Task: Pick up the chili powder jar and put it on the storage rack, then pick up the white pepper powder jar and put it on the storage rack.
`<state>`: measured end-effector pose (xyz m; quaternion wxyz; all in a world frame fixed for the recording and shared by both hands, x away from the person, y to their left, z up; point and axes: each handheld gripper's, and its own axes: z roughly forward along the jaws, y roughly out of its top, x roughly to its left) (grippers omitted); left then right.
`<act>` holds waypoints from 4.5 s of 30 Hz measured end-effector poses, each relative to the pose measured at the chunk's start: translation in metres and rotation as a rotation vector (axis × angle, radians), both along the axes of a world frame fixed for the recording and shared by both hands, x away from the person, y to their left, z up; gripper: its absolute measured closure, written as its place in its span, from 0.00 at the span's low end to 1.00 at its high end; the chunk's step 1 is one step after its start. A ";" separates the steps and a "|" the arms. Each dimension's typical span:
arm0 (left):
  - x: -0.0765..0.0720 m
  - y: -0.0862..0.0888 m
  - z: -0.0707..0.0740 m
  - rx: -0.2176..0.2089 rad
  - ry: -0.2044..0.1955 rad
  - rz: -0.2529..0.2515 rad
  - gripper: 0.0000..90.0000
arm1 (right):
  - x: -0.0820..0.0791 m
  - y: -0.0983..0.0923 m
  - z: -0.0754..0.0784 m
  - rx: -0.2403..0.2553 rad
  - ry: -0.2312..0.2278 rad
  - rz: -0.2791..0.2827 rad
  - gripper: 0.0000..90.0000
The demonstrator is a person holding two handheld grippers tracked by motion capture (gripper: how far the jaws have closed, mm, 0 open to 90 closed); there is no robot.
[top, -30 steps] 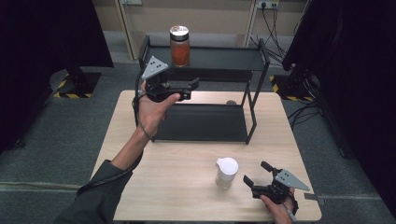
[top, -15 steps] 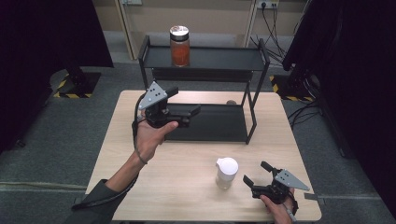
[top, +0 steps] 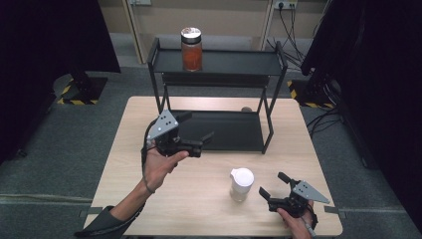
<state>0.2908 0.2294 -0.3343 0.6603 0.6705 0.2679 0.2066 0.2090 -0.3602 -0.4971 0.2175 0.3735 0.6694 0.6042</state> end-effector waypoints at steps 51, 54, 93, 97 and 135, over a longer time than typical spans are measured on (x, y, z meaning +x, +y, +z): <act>-0.062 0.024 -0.146 0.005 0.010 -0.038 0.00 | 0.000 -0.001 0.000 0.004 -0.005 0.000 0.01; -0.064 0.025 -0.152 0.006 0.001 -0.030 0.00 | 0.000 -0.002 -0.001 0.004 -0.003 -0.002 0.01; -0.068 0.030 -0.174 0.004 0.005 -0.001 0.00 | -0.003 -0.001 0.000 -0.002 -0.014 0.011 0.01; -0.069 0.030 -0.173 0.007 -0.003 -0.001 0.00 | -0.004 0.000 0.001 -0.006 -0.021 0.016 0.01; -0.068 0.028 -0.176 0.016 0.015 0.000 0.00 | 0.022 0.057 0.012 -0.102 -0.049 0.187 0.06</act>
